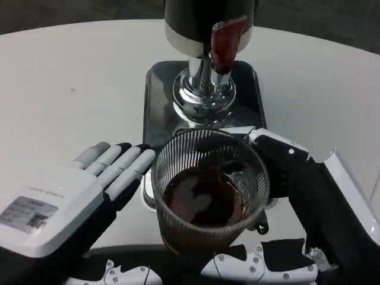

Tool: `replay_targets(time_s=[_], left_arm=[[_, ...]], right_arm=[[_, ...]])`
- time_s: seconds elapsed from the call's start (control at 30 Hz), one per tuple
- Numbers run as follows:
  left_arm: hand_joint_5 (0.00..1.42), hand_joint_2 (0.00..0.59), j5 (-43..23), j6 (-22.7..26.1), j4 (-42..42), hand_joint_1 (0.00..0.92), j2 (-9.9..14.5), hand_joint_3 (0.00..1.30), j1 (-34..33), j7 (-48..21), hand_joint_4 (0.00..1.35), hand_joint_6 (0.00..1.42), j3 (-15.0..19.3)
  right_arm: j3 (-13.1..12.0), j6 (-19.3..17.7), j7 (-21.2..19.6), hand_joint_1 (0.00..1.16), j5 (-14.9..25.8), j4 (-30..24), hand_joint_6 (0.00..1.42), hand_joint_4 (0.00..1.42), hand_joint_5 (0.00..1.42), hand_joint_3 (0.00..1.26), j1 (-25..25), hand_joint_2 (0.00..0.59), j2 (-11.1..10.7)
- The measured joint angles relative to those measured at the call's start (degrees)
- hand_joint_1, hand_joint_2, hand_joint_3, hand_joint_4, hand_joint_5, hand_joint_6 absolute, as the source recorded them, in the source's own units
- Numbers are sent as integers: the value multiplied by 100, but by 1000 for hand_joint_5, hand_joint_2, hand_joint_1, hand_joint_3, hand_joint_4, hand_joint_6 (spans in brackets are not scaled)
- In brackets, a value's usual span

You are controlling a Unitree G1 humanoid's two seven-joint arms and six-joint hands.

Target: Grasp the cup under the faucet to collect the drink, then remove the cup.

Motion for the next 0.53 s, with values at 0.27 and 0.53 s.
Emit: replay_targets(time_s=[0.27,0.53], left_arm=[[0,89,0,29,0,0,1,0,6,0,0,0,4],[0,89,-8,48,0,0,-3,0,18,0,0,0,4]], right_arm=[[-59,0,1,1120,0,0,1343,841,938,639,30,140,0],[-45,0,1,1120,-5,-10,1345,841,938,639,139,140,1]])
